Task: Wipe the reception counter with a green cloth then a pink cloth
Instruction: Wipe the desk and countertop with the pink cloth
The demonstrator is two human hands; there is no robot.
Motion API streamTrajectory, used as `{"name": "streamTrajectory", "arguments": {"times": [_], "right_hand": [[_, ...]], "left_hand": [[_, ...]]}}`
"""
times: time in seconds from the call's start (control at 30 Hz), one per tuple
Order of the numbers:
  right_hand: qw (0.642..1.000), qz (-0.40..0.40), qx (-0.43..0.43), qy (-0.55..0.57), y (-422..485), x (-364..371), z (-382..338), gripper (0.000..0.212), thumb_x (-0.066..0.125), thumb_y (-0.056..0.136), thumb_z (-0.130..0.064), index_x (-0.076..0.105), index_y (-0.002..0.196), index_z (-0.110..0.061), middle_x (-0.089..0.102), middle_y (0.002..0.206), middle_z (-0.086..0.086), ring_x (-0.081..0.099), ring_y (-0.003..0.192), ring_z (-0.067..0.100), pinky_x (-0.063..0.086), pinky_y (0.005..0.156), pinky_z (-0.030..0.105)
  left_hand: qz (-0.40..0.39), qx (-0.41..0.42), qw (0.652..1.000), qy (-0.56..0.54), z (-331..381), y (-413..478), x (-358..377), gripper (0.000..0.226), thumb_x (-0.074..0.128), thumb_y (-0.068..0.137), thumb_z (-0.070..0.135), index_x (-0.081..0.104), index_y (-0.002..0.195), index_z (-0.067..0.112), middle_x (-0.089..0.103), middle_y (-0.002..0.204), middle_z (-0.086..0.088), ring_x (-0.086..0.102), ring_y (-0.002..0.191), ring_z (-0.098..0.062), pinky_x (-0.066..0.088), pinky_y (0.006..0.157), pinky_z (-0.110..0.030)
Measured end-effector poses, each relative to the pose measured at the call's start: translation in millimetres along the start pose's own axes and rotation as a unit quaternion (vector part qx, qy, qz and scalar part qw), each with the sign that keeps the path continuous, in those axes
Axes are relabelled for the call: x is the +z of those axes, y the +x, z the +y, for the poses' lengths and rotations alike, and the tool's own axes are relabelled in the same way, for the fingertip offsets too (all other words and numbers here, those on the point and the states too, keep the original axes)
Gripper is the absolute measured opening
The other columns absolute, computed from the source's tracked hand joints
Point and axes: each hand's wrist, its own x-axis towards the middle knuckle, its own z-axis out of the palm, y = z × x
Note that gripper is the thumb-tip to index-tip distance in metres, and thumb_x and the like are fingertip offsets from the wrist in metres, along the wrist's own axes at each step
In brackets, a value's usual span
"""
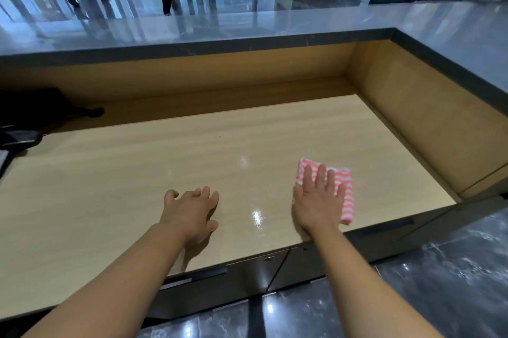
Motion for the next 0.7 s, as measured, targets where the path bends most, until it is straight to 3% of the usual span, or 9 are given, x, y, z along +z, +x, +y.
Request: {"name": "streamTrajectory", "arguments": {"times": [0.13, 0.27, 0.4, 0.53, 0.7], "right_hand": [[0.996, -0.006, -0.086, 0.005, -28.9, 18.0, -80.7, 0.058, 0.007, 0.103, -0.041, -0.016, 0.153, -0.024, -0.024, 0.159, 0.006, -0.023, 0.146, 0.027, -0.014, 0.118, 0.047], [0.975, -0.041, -0.218, -0.009, -51.3, 27.4, -127.0, 0.057, 0.009, 0.104, -0.042, -0.014, 0.153, -0.025, -0.025, 0.159, 0.004, -0.027, 0.145, 0.023, -0.021, 0.115, 0.043], [0.949, -0.042, -0.309, -0.043, -28.7, 14.8, -95.6, 0.058, 0.014, 0.102, -0.045, -0.01, 0.153, -0.031, -0.02, 0.16, -0.003, -0.022, 0.147, 0.017, -0.022, 0.113, 0.038], [0.971, -0.04, -0.227, -0.058, 11.2, -3.3, -31.7, 0.064, 0.03, 0.103, -0.041, -0.008, 0.154, -0.029, -0.018, 0.161, -0.001, -0.017, 0.148, 0.018, -0.013, 0.117, 0.039], [0.994, -0.048, -0.085, -0.041, 41.4, -20.5, 22.4, 0.059, 0.02, 0.104, -0.042, -0.006, 0.155, -0.028, -0.015, 0.162, 0.002, -0.012, 0.149, 0.021, -0.002, 0.12, 0.044]], "left_hand": [[-0.014, 0.01, 1.0, -0.009, -10.3, 1.1, -2.7, 0.063, 0.044, 0.097, 0.038, 0.014, 0.152, 0.034, 0.015, 0.16, 0.009, 0.017, 0.146, -0.013, 0.01, 0.112, -0.044], [0.011, 0.006, 0.999, -0.036, -15.3, 1.4, 1.3, 0.067, 0.055, 0.088, 0.042, 0.023, 0.146, 0.03, 0.044, 0.142, 0.006, 0.036, 0.135, -0.015, 0.016, 0.106, -0.041], [0.02, 0.001, 0.999, -0.042, -15.1, 2.4, 0.0, 0.065, 0.057, 0.086, 0.041, 0.027, 0.143, 0.029, 0.05, 0.134, 0.007, 0.041, 0.129, -0.016, 0.017, 0.106, -0.041], [0.008, 0.005, 1.0, -0.029, -14.0, 4.4, -2.8, 0.063, 0.056, 0.088, 0.04, 0.028, 0.143, 0.029, 0.043, 0.144, 0.005, 0.037, 0.133, -0.016, 0.015, 0.108, -0.042], [0.014, 0.019, 1.0, -0.016, -16.3, 5.3, 2.7, 0.059, 0.053, 0.088, 0.04, 0.03, 0.141, 0.03, 0.04, 0.145, 0.007, 0.037, 0.131, -0.016, 0.015, 0.108, -0.042]]}}
